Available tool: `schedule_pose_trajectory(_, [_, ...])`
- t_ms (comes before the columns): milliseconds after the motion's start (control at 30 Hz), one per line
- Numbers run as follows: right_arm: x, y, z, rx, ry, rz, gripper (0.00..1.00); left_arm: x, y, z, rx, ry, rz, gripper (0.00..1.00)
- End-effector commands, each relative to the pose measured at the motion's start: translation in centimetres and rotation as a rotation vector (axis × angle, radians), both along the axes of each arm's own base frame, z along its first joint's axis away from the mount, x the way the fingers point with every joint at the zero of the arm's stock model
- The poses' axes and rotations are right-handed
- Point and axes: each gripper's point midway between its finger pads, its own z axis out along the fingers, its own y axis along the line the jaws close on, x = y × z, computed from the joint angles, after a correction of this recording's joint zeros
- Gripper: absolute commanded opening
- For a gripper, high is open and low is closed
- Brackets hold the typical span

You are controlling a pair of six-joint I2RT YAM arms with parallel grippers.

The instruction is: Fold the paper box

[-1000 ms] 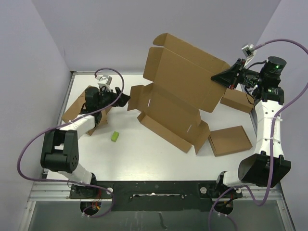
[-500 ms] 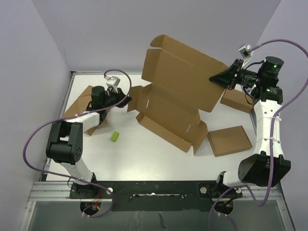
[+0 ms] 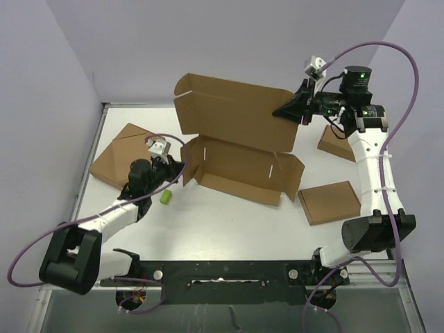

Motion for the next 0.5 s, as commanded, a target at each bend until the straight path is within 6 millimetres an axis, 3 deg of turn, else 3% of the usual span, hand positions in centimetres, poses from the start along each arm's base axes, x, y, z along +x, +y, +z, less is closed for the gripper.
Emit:
schedule_pose_trajectory(0, [-1.7,1.0,-1.0,0.008,0.053,0.036,0.00,-1.3,1.0,2.8,-0.023,-0.160,0.128,0.00])
schedule_pose_trajectory(167, [-2.5,0.9,-4.0,0.000,0.173,0.027,0.00,-3.3,1.2,1.5,-0.023,-0.155,0.148,0.00])
schedule_pose_trajectory(333, [-1.5,0.3,-6.5,-0.036,0.230,-0.032,0.00,-4.3,1.0,0.6,-0.024,-0.145,0.133,0.00])
schedule_pose_trajectory(467, [-0.5,-0.2,-6.6,-0.024,0.250,-0.063,0.00,-5.0,0.2,0.2,-0.013,-0.145,0.086,0.00])
